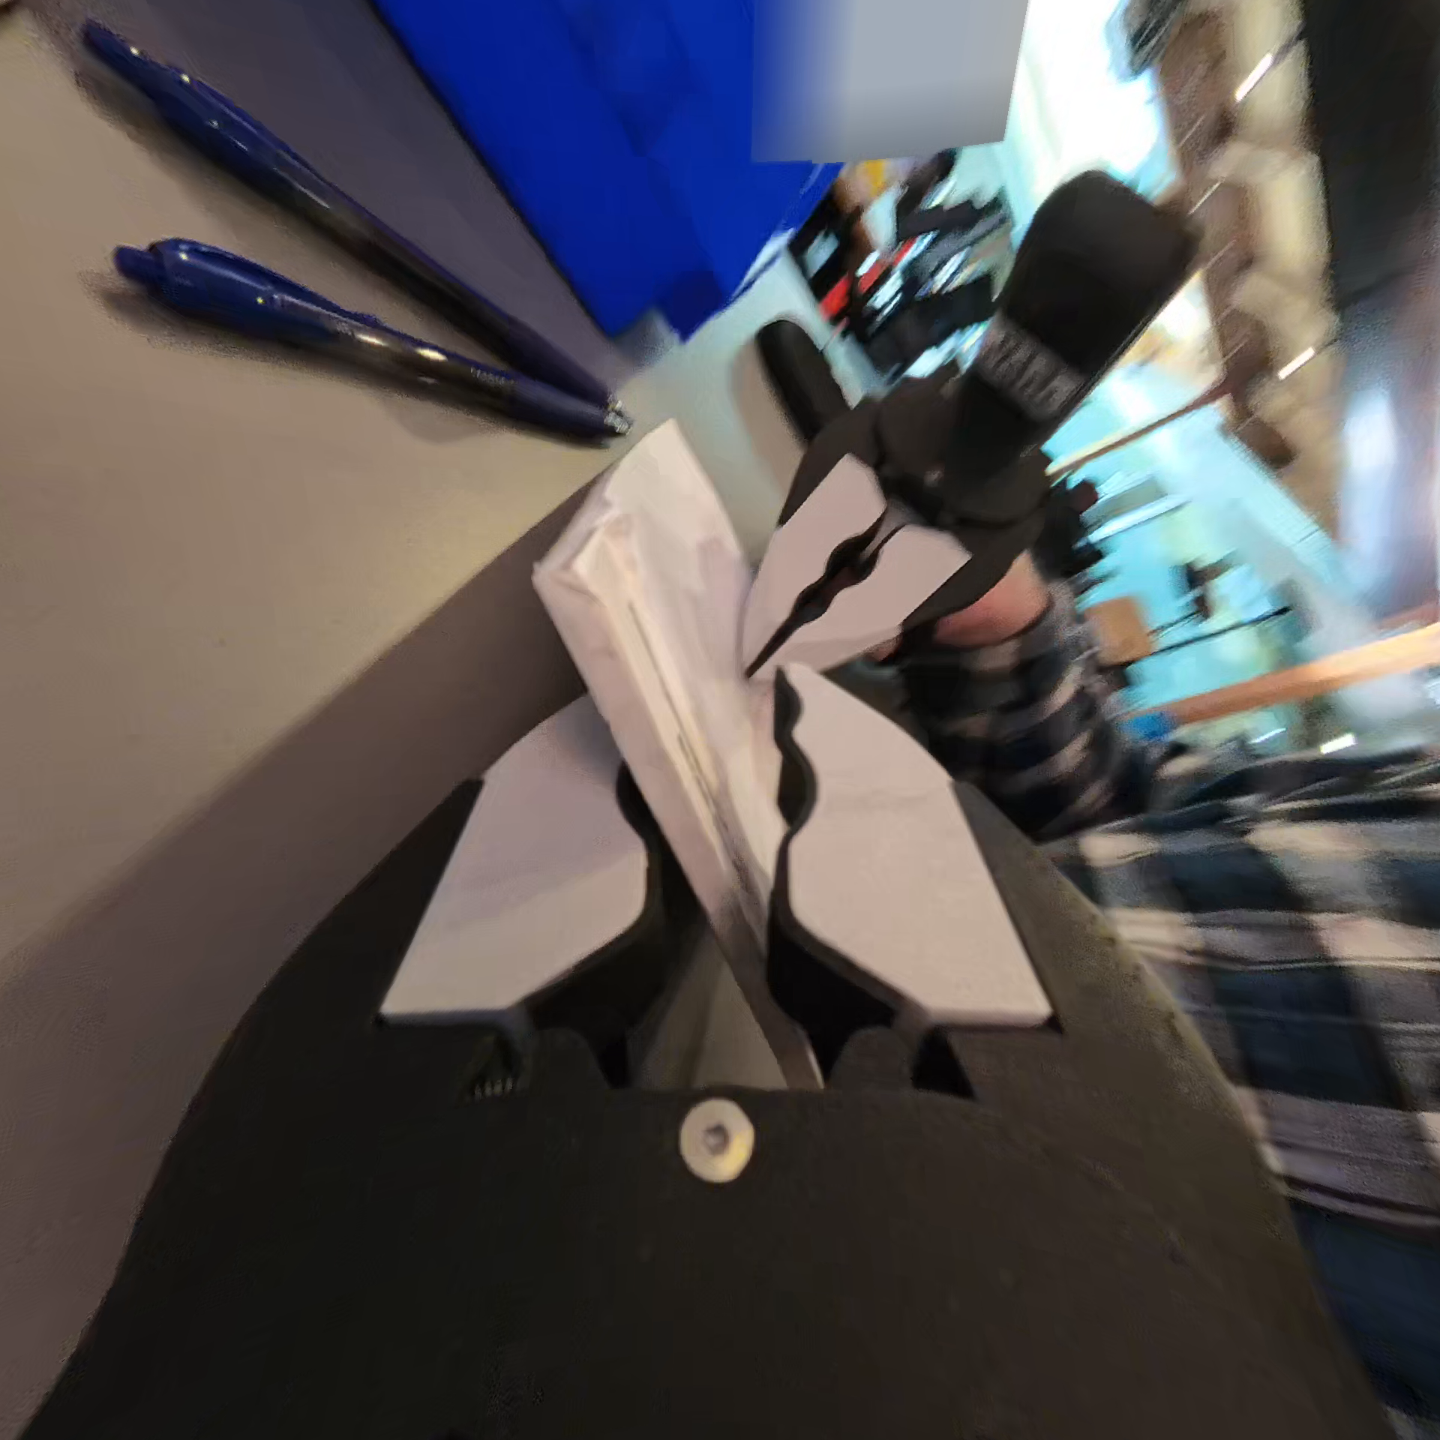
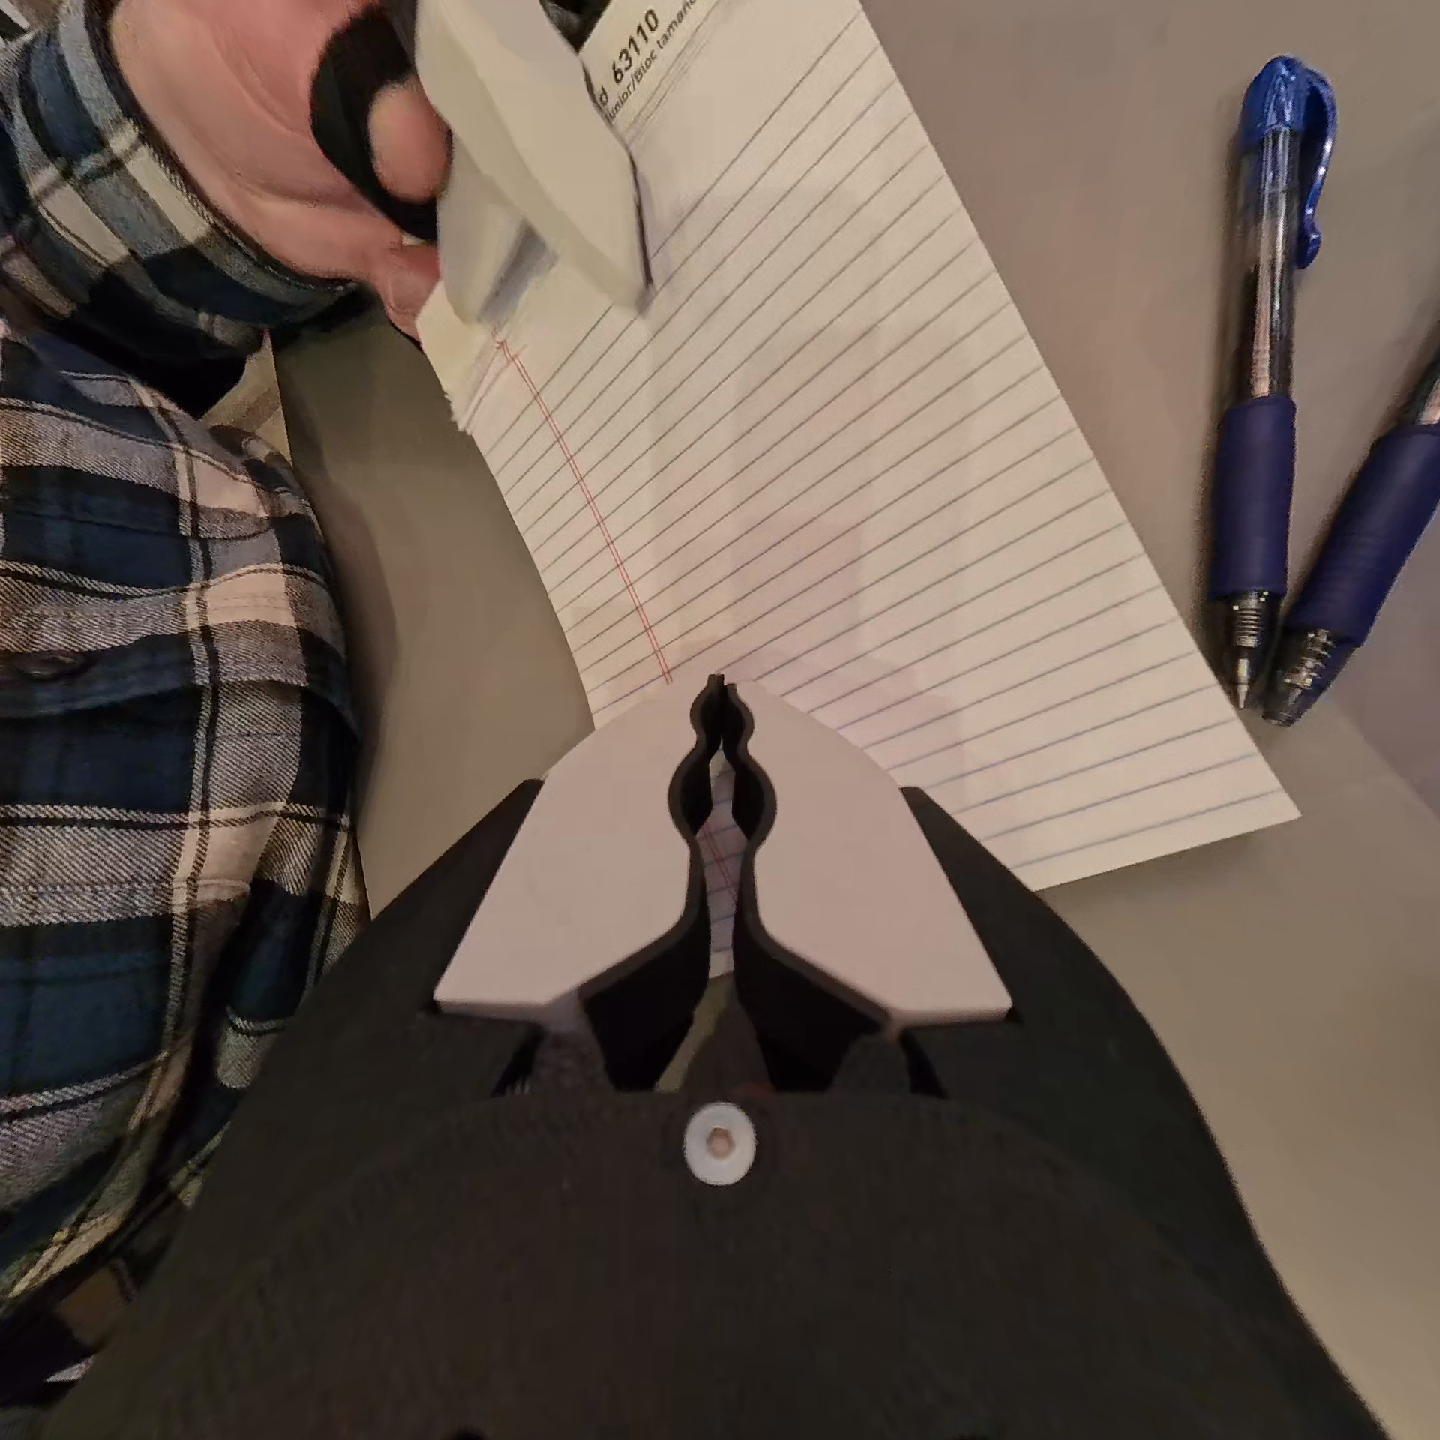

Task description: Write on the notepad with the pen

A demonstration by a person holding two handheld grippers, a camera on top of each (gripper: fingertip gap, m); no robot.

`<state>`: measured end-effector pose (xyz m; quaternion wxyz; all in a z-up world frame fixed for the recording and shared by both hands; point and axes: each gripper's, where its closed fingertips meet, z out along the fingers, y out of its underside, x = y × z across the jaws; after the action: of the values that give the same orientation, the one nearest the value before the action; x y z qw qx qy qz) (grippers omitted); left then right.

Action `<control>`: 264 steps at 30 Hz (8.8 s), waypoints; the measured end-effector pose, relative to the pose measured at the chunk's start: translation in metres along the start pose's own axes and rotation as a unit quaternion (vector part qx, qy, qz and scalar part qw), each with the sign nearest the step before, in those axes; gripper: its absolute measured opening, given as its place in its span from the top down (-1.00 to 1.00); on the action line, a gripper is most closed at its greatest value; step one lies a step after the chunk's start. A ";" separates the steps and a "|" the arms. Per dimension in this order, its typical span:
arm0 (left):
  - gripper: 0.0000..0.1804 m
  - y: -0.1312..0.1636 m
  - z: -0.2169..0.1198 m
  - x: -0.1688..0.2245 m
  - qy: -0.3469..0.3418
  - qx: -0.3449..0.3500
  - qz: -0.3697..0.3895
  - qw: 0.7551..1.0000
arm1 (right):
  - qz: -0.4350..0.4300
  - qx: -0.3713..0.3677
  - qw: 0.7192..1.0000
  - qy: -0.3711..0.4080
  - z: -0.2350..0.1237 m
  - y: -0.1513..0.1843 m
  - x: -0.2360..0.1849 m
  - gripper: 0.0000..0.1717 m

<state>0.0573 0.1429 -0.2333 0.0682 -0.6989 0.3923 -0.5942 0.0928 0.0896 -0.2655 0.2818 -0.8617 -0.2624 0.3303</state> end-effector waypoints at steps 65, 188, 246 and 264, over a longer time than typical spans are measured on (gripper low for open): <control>0.75 -0.047 -0.027 -0.023 -0.039 0.007 0.260 0.965 | 0.163 -0.002 0.909 0.383 -0.210 -0.072 0.216 0.31; 0.38 -0.083 -0.064 -0.033 -0.174 0.059 0.440 0.879 | 0.076 0.071 0.992 -0.077 0.044 -0.129 0.019 0.89; 0.52 -0.086 -0.069 -0.063 -0.224 0.068 0.391 0.890 | 0.277 0.049 0.888 0.364 -0.152 -0.061 0.237 0.59; 1.00 -0.085 -0.071 -0.058 -0.217 0.070 0.398 0.889 | 0.070 0.120 0.913 0.384 -0.176 -0.101 0.116 1.00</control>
<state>0.0355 0.2639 -0.2107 0.4310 -0.5891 0.5701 -0.3769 0.2667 0.1803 -0.1382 0.4380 -0.8982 -0.0314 0.0216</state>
